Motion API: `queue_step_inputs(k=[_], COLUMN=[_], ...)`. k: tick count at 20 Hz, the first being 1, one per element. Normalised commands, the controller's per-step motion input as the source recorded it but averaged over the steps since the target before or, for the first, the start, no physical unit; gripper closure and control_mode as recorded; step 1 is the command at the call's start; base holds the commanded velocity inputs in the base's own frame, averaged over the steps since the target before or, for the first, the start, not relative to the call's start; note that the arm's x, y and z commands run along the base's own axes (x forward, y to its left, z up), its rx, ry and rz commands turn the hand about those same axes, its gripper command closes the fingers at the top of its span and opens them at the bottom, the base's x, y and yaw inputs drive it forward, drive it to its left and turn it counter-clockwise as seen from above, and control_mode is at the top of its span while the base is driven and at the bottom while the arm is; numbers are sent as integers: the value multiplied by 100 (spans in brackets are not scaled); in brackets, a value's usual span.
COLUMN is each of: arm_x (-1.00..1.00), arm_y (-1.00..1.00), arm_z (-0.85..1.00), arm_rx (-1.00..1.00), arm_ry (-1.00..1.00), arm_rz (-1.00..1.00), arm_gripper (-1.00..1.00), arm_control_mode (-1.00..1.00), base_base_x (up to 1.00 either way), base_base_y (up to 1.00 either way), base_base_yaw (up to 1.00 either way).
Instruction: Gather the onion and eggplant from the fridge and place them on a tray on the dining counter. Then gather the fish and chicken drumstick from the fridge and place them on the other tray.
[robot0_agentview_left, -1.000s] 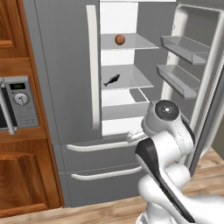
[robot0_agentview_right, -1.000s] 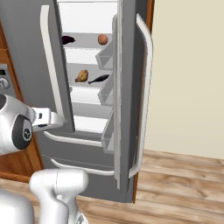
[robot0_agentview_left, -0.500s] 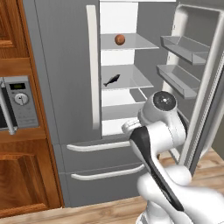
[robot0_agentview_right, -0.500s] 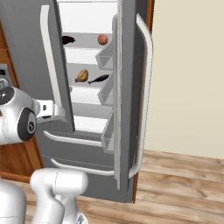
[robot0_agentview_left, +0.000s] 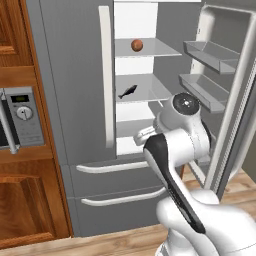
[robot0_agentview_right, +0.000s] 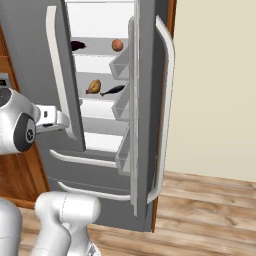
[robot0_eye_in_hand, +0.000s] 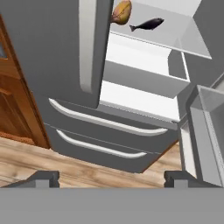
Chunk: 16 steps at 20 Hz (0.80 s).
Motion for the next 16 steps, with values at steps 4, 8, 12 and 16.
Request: queue_step_inputs(k=[4, 8, 12, 16], arm_x=[6, 13, 24, 25], arm_y=[37, 29, 14, 4], arm_z=[0, 0, 0, 0], arm_rx=[0, 0, 0, 0], arm_ry=[-3, -14, -14, -1], arm_rz=[0, -1, 0, 0], arm_gripper=[-100, -100, -100, -100], arm_control_mode=[-100, -100, -100, -100], base_base_x=[0, 0, 0, 0], base_base_y=[0, 0, 0, 0], base_base_yaw=[0, 0, 0, 0])
